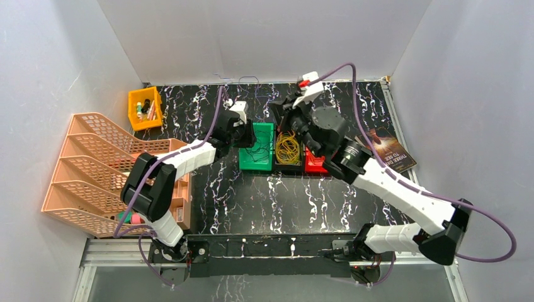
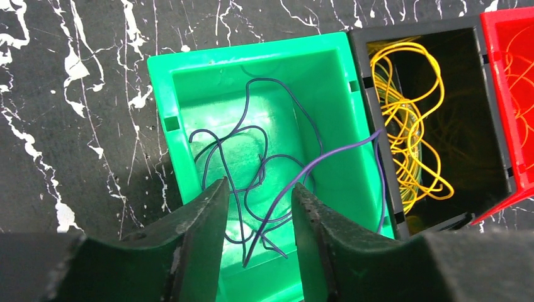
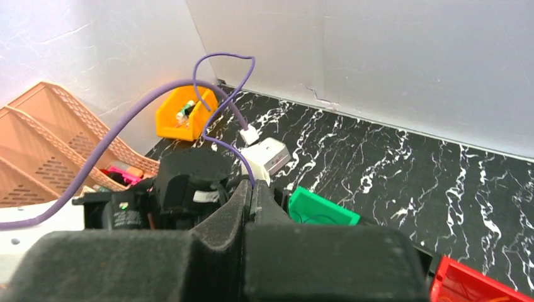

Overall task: Untangle the cables
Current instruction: Place the cable in the bin.

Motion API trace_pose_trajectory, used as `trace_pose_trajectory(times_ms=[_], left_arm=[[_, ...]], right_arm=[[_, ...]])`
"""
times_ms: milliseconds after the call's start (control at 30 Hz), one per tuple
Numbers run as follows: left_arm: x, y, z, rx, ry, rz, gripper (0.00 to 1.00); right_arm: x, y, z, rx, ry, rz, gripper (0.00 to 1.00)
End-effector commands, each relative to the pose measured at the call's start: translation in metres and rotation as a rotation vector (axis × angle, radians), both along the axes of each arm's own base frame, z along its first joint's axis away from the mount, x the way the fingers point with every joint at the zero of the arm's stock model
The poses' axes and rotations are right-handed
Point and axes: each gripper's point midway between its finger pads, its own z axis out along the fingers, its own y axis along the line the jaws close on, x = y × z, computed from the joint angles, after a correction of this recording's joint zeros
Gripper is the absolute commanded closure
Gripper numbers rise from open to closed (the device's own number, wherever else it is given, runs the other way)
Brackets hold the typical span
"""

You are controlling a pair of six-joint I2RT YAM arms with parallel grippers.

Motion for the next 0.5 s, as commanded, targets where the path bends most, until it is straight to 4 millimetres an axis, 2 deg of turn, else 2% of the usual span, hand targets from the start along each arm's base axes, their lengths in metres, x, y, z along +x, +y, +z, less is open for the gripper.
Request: trace_pose_trajectory(times_ms=[0, 233, 467], left_arm=[[-0.003, 0.009, 0.030, -0.012, -0.055, 0.027, 0.58], [-0.015, 0.016, 0.054, -0.044, -0.095, 0.038, 0.55], [-0.035, 0.033, 0.065, -0.067, -0.112, 0.087, 0.55]], right_arm=[[0.018, 0.008, 0.050, 0.122, -0.092, 0.018, 1.00], [0.042, 0.020, 0.057, 0.139, -0.104, 0.028, 1.00], [0.052, 0.033, 0.063, 0.156, -0.118, 0.067, 1.00]])
